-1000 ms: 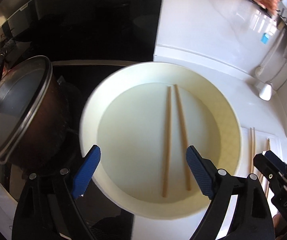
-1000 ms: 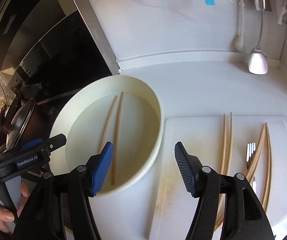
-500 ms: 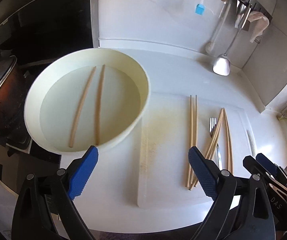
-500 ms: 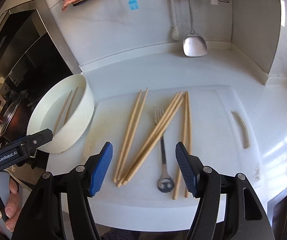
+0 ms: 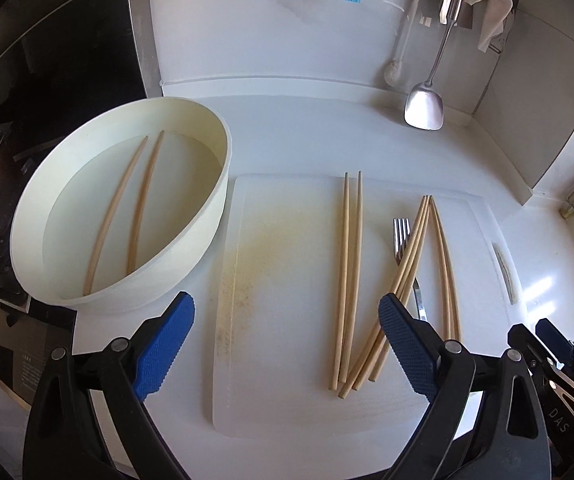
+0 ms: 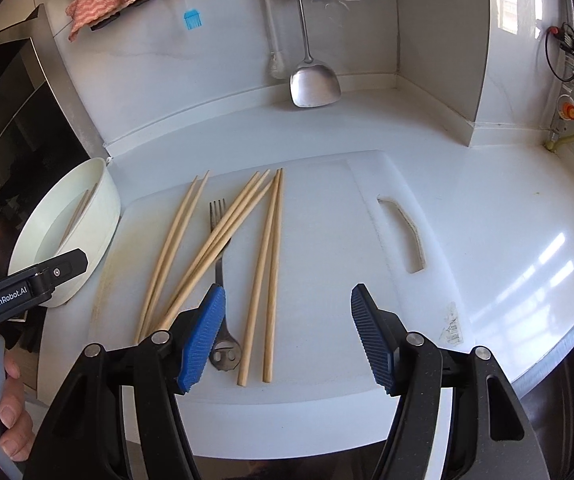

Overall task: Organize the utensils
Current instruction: 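Move both tools back from the bowl to the chopsticks on the board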

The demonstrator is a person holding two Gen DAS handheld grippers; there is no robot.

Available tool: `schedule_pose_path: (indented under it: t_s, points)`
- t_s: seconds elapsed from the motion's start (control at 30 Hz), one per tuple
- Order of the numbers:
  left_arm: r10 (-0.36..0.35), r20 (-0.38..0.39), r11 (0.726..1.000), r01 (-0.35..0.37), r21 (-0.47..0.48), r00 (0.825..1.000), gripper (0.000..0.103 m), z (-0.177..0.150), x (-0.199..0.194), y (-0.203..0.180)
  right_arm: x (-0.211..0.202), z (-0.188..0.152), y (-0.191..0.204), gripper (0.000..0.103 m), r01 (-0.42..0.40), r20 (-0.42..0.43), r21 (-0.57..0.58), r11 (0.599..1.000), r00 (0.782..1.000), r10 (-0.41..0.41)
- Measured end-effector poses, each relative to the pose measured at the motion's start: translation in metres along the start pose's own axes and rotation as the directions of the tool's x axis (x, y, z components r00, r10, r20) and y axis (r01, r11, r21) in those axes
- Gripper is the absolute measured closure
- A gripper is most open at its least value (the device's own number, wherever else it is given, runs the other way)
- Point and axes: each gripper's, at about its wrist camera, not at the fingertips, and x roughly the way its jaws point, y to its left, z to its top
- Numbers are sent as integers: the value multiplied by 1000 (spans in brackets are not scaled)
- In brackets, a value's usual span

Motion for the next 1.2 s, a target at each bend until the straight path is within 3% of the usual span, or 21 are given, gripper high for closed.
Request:
schedule_pose_path:
  t_s: [0.13, 0.33, 0.57, 1.2]
  points:
    - [0, 30, 1000, -1, 16, 1000, 11, 0, 17, -2, 12, -2, 0, 40, 41, 19, 22, 999, 999, -41]
    - [-1, 48, 999, -1, 34, 999, 11, -2, 39, -10, 29, -6, -1, 40, 39, 44, 67, 997, 998, -42]
    - [16, 78, 1000, -15, -13, 997, 11, -4, 56, -8, 54, -5, -4, 40, 43, 66, 33, 999, 997, -45]
    - [33, 63, 999, -31, -29, 997, 11, -6, 78, -12, 78, -1, -8, 40, 35, 79, 9, 999, 996, -36]
